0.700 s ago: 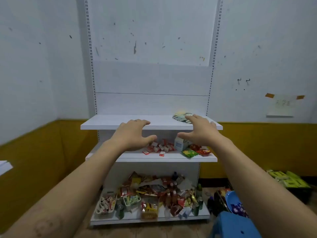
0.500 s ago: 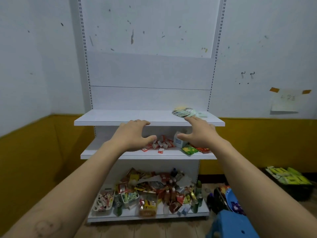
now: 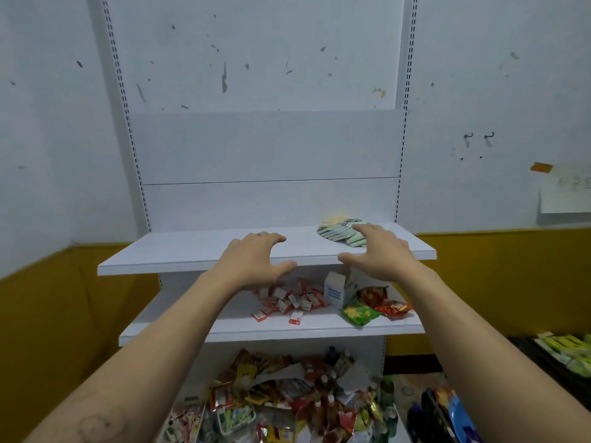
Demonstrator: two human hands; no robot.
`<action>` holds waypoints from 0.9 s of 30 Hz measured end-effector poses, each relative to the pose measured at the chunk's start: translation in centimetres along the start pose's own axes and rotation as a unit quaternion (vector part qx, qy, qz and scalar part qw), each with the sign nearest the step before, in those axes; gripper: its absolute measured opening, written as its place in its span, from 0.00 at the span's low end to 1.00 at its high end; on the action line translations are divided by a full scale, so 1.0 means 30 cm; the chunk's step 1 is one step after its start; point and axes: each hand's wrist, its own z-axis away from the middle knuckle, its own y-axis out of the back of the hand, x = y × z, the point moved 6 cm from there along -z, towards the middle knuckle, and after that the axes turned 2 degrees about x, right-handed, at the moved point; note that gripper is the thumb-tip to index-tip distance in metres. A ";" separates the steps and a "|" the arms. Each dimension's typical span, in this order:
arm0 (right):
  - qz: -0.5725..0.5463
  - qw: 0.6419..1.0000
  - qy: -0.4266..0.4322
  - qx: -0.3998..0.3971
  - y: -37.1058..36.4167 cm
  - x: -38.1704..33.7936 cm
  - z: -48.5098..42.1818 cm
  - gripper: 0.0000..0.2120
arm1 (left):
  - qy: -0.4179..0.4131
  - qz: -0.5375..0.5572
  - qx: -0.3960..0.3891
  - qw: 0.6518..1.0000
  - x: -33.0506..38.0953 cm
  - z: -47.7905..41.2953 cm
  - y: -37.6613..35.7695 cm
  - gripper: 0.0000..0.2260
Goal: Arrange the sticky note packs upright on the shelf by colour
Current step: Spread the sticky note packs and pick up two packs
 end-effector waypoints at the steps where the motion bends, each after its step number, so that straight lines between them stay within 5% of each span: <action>1: -0.002 1.000 0.001 -0.001 -0.009 0.012 -0.028 0.37 | 0.000 -0.001 0.002 1.000 0.002 -0.029 -0.009 0.29; 27: 0.042 0.997 -0.057 -0.007 -0.393 0.009 -0.936 0.35 | -0.046 0.066 -0.005 0.997 -0.482 -0.929 -0.354 0.27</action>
